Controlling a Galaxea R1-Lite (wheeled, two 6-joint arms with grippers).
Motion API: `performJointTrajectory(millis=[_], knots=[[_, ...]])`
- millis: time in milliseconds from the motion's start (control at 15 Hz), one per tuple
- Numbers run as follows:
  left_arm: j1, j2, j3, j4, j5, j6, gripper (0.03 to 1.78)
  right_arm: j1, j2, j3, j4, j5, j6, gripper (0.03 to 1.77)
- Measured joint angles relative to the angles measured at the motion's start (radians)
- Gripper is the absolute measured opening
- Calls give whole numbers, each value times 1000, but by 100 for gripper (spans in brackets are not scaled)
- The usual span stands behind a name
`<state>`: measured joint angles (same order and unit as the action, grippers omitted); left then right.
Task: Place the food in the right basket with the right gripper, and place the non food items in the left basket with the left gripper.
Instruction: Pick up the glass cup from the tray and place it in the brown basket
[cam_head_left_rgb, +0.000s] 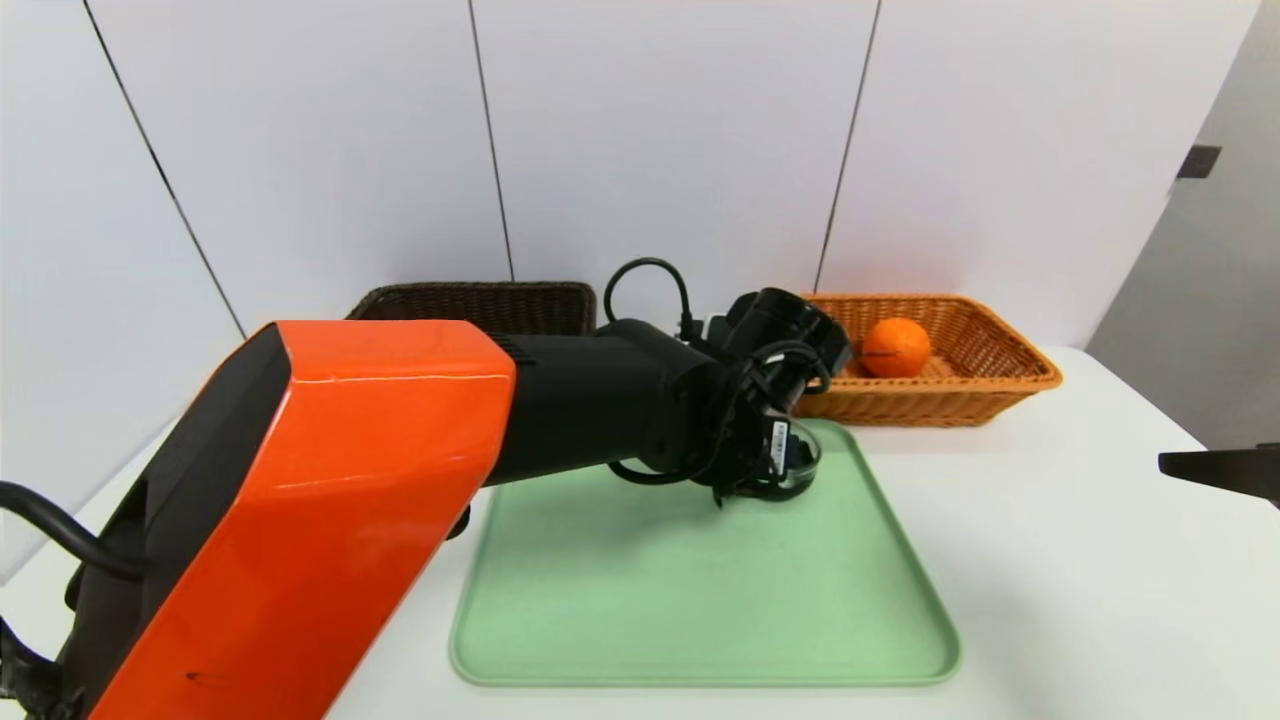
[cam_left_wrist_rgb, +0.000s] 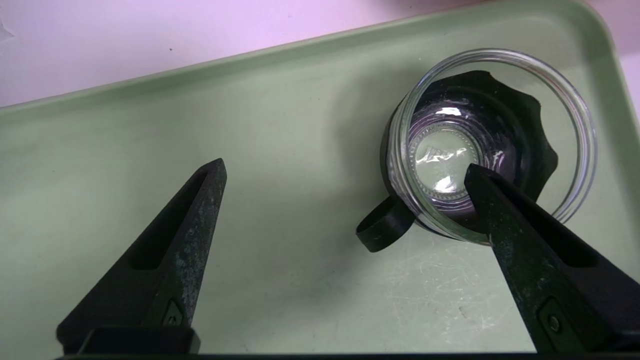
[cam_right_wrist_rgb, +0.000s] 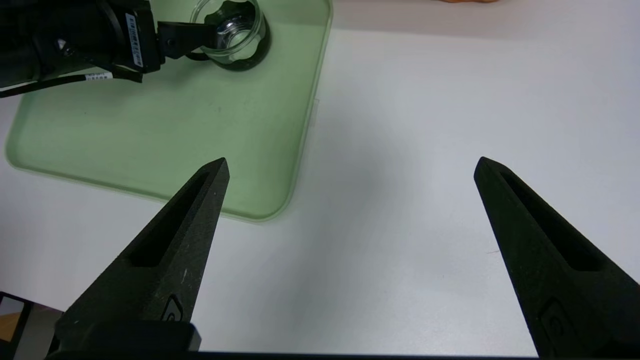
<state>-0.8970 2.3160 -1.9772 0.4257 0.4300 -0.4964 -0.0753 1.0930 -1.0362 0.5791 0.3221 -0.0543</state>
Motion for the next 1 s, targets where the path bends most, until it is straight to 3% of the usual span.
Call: performJointTrajectory(millis=[667, 867, 1000], knots=[[6, 24, -1, -37, 1, 30, 168, 2, -11, 8, 0, 0, 0, 169], [6, 26, -1, -37, 1, 30, 116, 1, -11, 8, 0, -1, 0, 169], [6, 29, -1, -35, 1, 30, 93, 1, -11, 8, 0, -1, 0, 169]])
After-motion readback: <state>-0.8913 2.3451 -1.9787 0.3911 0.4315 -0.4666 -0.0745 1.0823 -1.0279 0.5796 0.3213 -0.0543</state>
